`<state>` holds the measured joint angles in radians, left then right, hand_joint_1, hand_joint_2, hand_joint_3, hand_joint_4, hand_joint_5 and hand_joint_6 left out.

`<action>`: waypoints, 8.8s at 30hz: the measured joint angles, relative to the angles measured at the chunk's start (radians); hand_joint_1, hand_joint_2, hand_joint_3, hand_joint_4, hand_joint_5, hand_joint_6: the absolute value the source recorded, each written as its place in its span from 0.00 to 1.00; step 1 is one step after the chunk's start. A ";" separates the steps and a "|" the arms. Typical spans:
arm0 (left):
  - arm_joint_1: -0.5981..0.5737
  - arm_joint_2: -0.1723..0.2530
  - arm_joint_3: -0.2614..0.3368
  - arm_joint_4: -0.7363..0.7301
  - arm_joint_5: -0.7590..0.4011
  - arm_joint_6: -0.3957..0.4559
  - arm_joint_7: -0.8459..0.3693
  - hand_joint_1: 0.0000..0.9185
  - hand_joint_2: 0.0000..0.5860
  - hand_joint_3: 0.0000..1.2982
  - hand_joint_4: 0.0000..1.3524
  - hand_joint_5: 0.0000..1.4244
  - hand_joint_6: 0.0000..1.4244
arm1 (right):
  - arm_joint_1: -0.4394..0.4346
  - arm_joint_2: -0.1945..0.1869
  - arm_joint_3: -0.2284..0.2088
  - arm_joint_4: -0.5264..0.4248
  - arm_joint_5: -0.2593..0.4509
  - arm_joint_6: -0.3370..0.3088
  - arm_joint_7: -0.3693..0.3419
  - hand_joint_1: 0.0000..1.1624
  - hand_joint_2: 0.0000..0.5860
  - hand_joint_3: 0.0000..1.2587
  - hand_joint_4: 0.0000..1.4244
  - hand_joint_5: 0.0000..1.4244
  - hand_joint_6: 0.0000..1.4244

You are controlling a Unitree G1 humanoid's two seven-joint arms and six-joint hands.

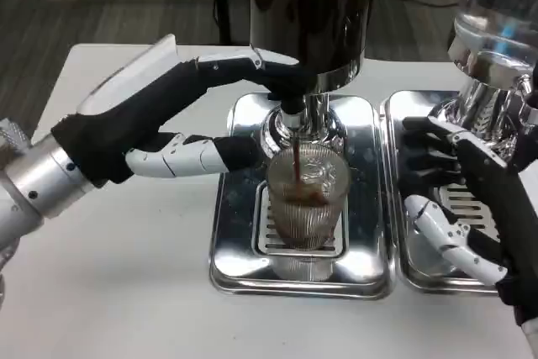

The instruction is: Grasp the cup under the faucet to collect the drink, then remove the cup.

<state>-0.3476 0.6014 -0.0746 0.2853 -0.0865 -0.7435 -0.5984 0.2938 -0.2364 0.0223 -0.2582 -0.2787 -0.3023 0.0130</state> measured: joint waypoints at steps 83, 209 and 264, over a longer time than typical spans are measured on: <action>0.002 -0.003 0.111 0.037 0.008 0.011 0.032 0.00 0.14 0.25 0.25 0.25 0.19 | -0.267 0.034 0.169 0.316 0.014 0.141 0.122 0.44 0.30 0.00 0.00 0.00 0.12; 0.160 0.006 0.085 0.048 0.037 0.009 0.000 0.00 0.22 0.27 0.23 0.23 0.18 | -0.200 0.046 0.154 0.284 -0.361 0.032 -0.451 0.61 0.36 0.48 0.46 0.60 0.75; 0.469 0.129 0.107 -0.104 0.049 -0.233 -0.004 0.00 0.22 0.18 0.11 0.12 0.16 | 0.242 0.022 0.129 -0.221 -0.322 -0.003 -0.212 0.62 0.38 0.50 0.50 0.63 0.81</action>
<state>0.1218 0.7302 0.0323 0.1818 -0.0373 -0.9765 -0.6022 0.5360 -0.2146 0.1510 -0.4792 -0.6004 -0.3053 -0.1993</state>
